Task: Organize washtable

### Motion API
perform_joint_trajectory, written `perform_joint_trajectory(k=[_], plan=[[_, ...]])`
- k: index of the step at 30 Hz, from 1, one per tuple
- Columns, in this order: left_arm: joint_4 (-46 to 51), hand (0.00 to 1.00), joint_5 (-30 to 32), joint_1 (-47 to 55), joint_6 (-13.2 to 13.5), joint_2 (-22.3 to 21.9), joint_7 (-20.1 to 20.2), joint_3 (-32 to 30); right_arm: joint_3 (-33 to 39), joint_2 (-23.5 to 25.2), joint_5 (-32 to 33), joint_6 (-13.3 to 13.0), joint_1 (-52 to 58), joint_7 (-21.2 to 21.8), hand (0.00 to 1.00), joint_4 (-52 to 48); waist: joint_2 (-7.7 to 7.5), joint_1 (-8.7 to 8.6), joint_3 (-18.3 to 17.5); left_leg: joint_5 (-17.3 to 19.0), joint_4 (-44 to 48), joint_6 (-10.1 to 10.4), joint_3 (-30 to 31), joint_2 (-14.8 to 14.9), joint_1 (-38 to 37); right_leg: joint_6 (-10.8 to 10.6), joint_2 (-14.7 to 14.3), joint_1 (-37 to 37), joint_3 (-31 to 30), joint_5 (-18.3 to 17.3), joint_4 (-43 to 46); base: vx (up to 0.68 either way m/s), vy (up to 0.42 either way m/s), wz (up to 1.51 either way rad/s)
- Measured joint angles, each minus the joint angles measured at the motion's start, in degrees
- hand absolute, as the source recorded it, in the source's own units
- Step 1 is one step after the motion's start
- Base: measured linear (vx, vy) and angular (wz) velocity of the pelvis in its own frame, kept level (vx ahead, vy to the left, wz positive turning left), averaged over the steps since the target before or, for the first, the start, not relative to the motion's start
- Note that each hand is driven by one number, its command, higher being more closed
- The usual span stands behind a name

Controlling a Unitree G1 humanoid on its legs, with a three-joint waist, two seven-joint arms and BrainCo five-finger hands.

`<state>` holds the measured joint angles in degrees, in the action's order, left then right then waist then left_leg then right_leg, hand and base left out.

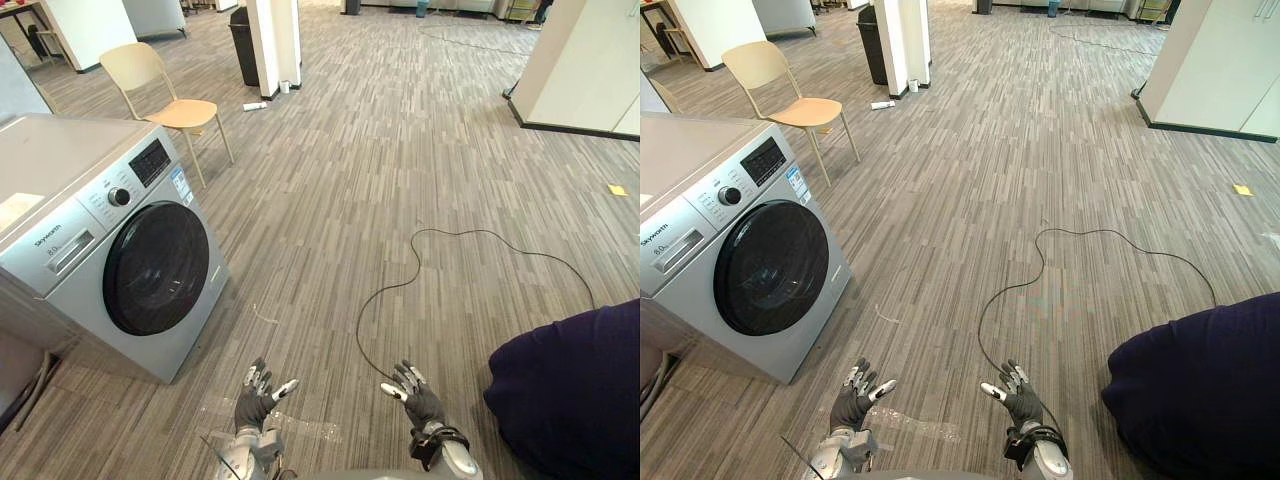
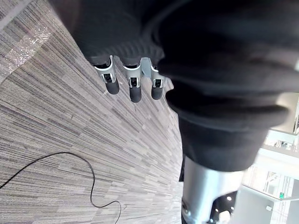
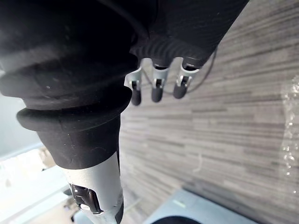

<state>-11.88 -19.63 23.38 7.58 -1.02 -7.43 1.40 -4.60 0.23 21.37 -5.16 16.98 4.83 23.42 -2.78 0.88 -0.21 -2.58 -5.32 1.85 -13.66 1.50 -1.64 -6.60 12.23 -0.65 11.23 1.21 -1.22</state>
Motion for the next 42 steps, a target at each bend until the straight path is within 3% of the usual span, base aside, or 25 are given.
perform_joint_trajectory(k=[4,6,8,10,12,14,15,19,21,22,24,25,26,27,28,29,30,32,34,36,37,38,40,41,42], plan=[[0.4,0.00,-1.1,-1.4,0.5,-1.1,-2.9,-4.3,2.4,-0.1,0.0,0.0,-1.8,-1.3,0.00,-1.9,-0.32,-0.13,0.9,0.9,0.0,0.2,-1.2,-0.3,0.7,-0.2,0.6,1.7,-0.4,-0.7,0.8,-0.01,0.012,-0.12],[1.4,0.00,-1.7,-1.8,0.5,-1.8,-3.5,-5.5,3.8,0.0,0.0,-0.1,-1.9,-1.4,0.00,-4.4,-0.92,-0.11,1.9,2.0,0.7,-0.1,-1.6,-0.5,0.8,1.8,1.4,3.8,0.2,-3.5,5.4,0.02,0.033,-0.04],[3.7,0.00,-2.0,-2.1,0.5,-2.2,-3.9,-5.6,4.4,0.4,0.0,-0.9,-2.1,-1.8,0.00,-6.3,-2.18,-0.56,4.0,5.1,4.4,-0.3,-1.1,-0.6,1.0,7.0,2.9,5.1,1.7,-7.4,12.6,0.07,0.016,0.09],[5.2,0.00,-2.0,-2.2,0.5,-2.3,-3.9,-5.5,4.2,0.5,0.0,-1.1,-2.5,-2.2,0.00,-6.9,-2.42,-0.95,5.7,7.3,6.3,-0.7,-1.0,0.6,0.7,9.8,4.6,9.6,5.3,-6.5,25.8,0.08,-0.008,-0.15],[5.7,0.00,-2.0,-2.7,0.4,-1.5,-3.9,-5.2,4.1,1.3,0.0,-1.2,-3.0,-2.2,0.00,-6.9,-1.79,-2.25,7.6,8.6,6.3,-1.6,-0.7,1.8,-2.0,12.0,6.8,14.2,6.4,-2.0,38.5,0.12,0.011,-0.01],[6.0,0.00,-1.9,-4.5,0.6,-0.4,-3.8,-3.5,3.9,1.5,-0.1,-1.1,-1.9,-1.8,0.00,-6.8,-0.73,-2.91,8.4,11.1,8.3,-1.2,-0.1,3.9,-2.2,7.9,6.4,17.6,7.3,-8.0,37.2,0.24,-0.014,0.02],[5.9,0.00,-1.8,-6.1,0.6,0.8,-3.7,-2.2,3.9,1.5,-0.3,-1.1,-2.1,-1.2,0.00,-6.9,-0.64,-2.69,8.9,12.7,9.5,-0.8,-0.3,4.7,-1.9,6.5,5.9,19.7,8.3,-7.9,29.2,0.22,-0.010,-0.12],[5.9,0.00,0.7,-8.0,0.6,1.0,-3.6,0.3,4.0,1.4,-1.7,-1.0,-1.8,-0.9,0.00,-7.0,0.06,-3.02,9.6,17.0,9.5,2.4,-0.7,5.4,-6.4,2.3,5.8,21.0,13.6,-1.4,12.6,0.41,-0.072,0.00],[5.8,0.00,1.8,-8.8,0.6,0.3,-3.0,0.6,3.7,0.9,-1.7,-0.9,-0.9,-0.7,0.00,-8.2,1.22,-3.32,9.7,19.4,10.0,4.8,-0.6,7.0,-9.7,3.4,5.0,21.6,12.7,0.2,16.8,0.56,-0.188,0.32],[5.9,0.00,2.5,-8.7,0.8,-0.6,-2.5,0.9,3.0,-0.2,-1.6,-1.0,0.1,-0.2,0.00,-9.4,2.96,-3.53,8.8,20.2,12.7,6.7,0.1,9.4,-10.6,3.7,3.5,21.9,11.7,0.5,22.0,0.76,-0.271,0.29],[6.0,0.00,2.9,-9.2,0.9,-2.1,-2.6,1.0,2.1,-2.0,-1.4,-1.0,-1.2,0.6,0.00,-9.5,4.58,-3.17,9.8,18.5,24.4,7.9,1.3,12.1,-5.9,4.5,4.5,22.5,12.8,-1.9,28.7,0.67,-0.258,0.14],[6.1,0.00,2.9,-9.6,0.9,-3.0,-2.6,2.2,1.2,-3.9,-1.0,-1.0,-1.4,1.1,0.00,-9.9,5.46,-3.83,11.0,12.9,34.1,8.1,3.1,13.2,-3.4,4.8,7.5,23.1,13.6,-2.1,38.1,0.61,-0.323,0.08],[5.9,0.00,2.7,-9.0,1.5,-2.8,-2.6,3.1,0.6,-5.0,-0.3,-1.0,-1.0,1.5,0.00,-9.9,6.45,-3.07,10.6,4.8,44.6,8.9,2.8,16.4,-0.4,3.2,3.6,21.6,14.1,-5.8,35.0,0.57,-0.347,0.00],[6.5,0.00,2.7,-8.6,1.9,-2.2,-2.5,3.0,-0.4,-4.5,0.1,-0.9,-0.7,1.4,0.00,-10.7,6.62,-3.02,10.6,0.8,51.1,8.1,3.4,18.3,2.1,5.5,0.9,18.3,14.4,-7.0,29.3,0.49,-0.362,-0.26],[6.5,0.00,2.6,-8.9,1.9,-2.2,-2.4,3.8,-0.4,-5.9,1.4,-1.1,-1.1,1.3,0.00,-11.5,9.70,-2.81,11.3,4.0,63.8,7.3,5.5,21.3,8.1,6.8,-2.9,13.6,13.7,-11.1,26.3,0.53,-0.252,-0.47],[6.7,0.00,2.5,-8.9,1.8,-2.3,-2.3,3.8,-0.4,-5.7,2.3,-1.0,-2.4,1.1,0.00,-11.5,9.71,-2.32,11.7,8.1,70.9,3.8,4.4,21.3,13.4,7.2,-5.4,9.3,12.7,-11.7,22.0,0.72,-0.213,-0.52],[6.8,0.00,2.5,-8.9,1.8,-2.3,-2.1,3.5,-0.5,-5.5,2.8,-1.0,-2.7,1.1,0.00,-11.6,8.96,-2.08,12.2,9.9,72.1,2.0,2.8,21.0,15.0,7.2,-6.3,6.3,11.9,-11.7,19.3,0.67,-0.123,-0.60],[8.4,0.00,2.3,-7.8,1.8,-2.3,-1.3,1.8,-1.2,-4.8,3.4,-1.1,-3.4,1.4,0.00,-12.4,4.56,0.17,13.5,15.5,66.0,-0.4,-2.2,16.8,20.3,6.9,-6.1,-4.0,8.8,-11.5,11.4,0.83,-0.056,-0.66],[11.1,0.00,2.2,-5.8,1.8,-2.3,-1.3,0.3,-1.2,-4.8,3.4,-1.1,-4.7,1.6,0.00,-12.5,3.28,1.64,13.9,16.1,54.5,-0.6,-2.8,15.0,24.9,5.0,-5.1,-8.7,8.8,-10.3,9.2,0.76,0.093,-0.88],[13.1,0.00,2.1,-4.3,1.8,-2.4,-1.4,-1.0,-1.0,-4.8,3.4,-1.3,-5.0,1.7,0.00,-12.7,2.84,3.13,13.6,12.6,36.8,2.3,-1.1,11.7,26.7,1.9,-2.7,-12.3,7.3,-11.2,8.3,0.65,0.246,-0.91],[15.8,0.00,2.1,-3.1,1.9,-2.7,-1.5,-1.5,-1.1,-5.1,3.3,-1.3,-4.1,1.7,0.00,-12.7,2.78,3.44,13.5,0.3,28.2,-0.5,0.4,9.6,25.0,-1.4,-1.4,-15.9,5.4,-12.4,6.7,0.72,0.292,-0.43],[17.1,0.00,1.9,-3.8,2.0,-1.9,-1.8,-2.8,-1.3,-3.6,3.3,-1.0,-4.8,1.7,0.00,-10.9,-0.42,2.60,12.9,5.1,32.8,-3.3,-1.2,7.5,25.4,-2.1,1.6,-17.0,4.6,-11.1,6.3,0.71,0.286,-0.33],[21.1,0.00,1.7,-3.4,2.4,-3.2,-2.2,-4.5,-2.8,-3.8,3.3,-1.0,-5.6,2.4,0.00,-10.7,0.03,3.41,13.0,13.4,42.3,-4.6,-1.0,8.8,26.8,-4.3,2.7,-14.9,2.4,-7.5,12.9,0.62,0.316,-0.37],[21.9,0.00,1.7,-3.0,2.8,-3.2,-2.3,-4.8,-3.0,-3.6,3.4,-1.0,-5.7,3.0,0.00,-10.7,-0.16,3.38,12.9,15.2,43.9,-5.2,-1.1,8.8,26.3,-3.9,3.7,-14.0,1.7,-7.1,16.5,0.79,0.433,-0.40],[22.2,0.00,1.7,-3.0,3.0,-3.2,-2.8,-5.6,-2.4,-2.6,3.4,-1.0,-6.3,3.8,0.00,-10.5,-0.70,3.01,12.9,19.1,43.4,-6.2,-3.2,7.5,21.9,-2.2,7.3,-9.4,0.3,-5.1,30.0,0.60,0.315,-0.16]])
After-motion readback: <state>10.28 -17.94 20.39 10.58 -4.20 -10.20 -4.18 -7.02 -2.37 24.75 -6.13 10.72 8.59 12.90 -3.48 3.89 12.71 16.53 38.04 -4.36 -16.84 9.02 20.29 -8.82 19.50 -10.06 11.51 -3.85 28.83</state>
